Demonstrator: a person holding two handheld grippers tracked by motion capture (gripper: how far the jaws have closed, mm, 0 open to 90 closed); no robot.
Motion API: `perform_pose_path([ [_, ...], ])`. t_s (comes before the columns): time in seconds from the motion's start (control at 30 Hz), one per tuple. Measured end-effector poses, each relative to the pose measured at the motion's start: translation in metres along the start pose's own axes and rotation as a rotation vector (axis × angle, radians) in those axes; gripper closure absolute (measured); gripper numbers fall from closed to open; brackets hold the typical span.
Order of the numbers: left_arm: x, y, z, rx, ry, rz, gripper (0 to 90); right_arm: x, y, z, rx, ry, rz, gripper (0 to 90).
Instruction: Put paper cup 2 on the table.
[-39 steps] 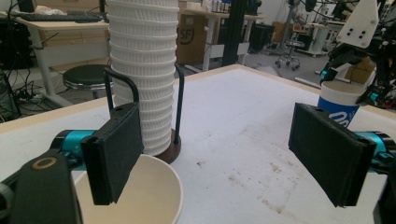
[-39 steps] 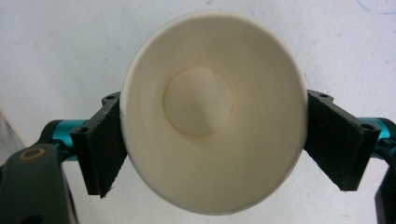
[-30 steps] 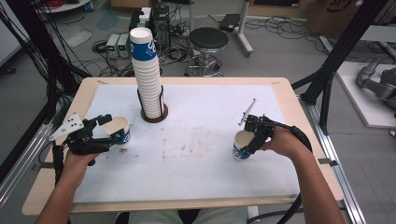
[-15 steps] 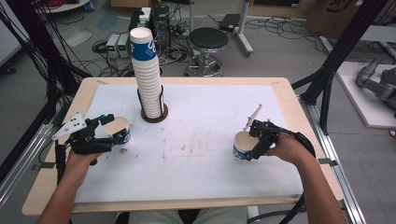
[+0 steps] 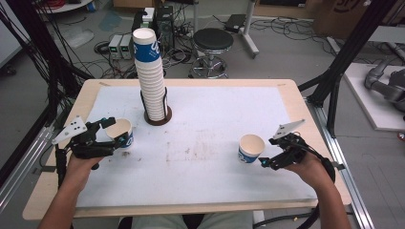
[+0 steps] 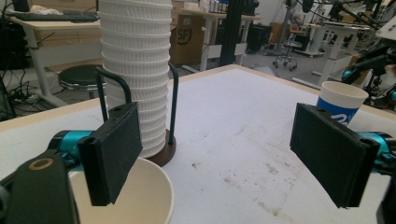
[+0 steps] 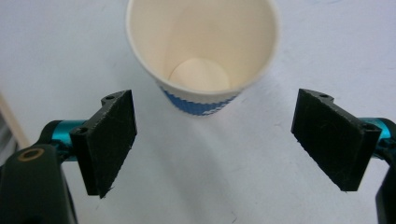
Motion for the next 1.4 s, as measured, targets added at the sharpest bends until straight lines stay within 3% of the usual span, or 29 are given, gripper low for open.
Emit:
perform_pose_path([
  [0.2,-0.001,-0.003,0.003,0.002,0.002,0.001,16.4,0.002,-0.013,0.016,0.270,-0.019,-0.088,14.5],
  [0.27,0.000,-0.003,0.002,0.000,0.001,-0.002,16.4,0.002,-0.017,0.019,0.319,-0.035,-0.106,14.5],
  [0.47,0.004,-0.004,-0.001,-0.008,0.002,-0.017,16.4,0.002,-0.023,0.024,0.422,-0.149,-0.140,14.5],
  [0.6,0.005,-0.006,-0.002,-0.003,-0.004,-0.012,16.4,0.004,-0.024,0.026,0.437,-0.176,-0.161,14.5],
  [0.87,0.006,-0.011,0.003,0.006,0.019,-0.015,16.4,0.003,-0.025,0.026,0.454,-0.187,-0.169,14.5],
  [1.4,0.010,-0.013,-0.001,0.001,0.005,-0.024,16.4,0.001,-0.028,0.030,0.473,-0.195,-0.190,14.5],
])
Point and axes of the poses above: each handheld gripper's, and its own axes: z roughly backward along the jaws, y roughly out of its top, x roughly to its right, the point moved 4 cm from there along -z, roughly forward along the jaws, and after that the axes turned 5 degrees about -z, right-handed, at the moved point
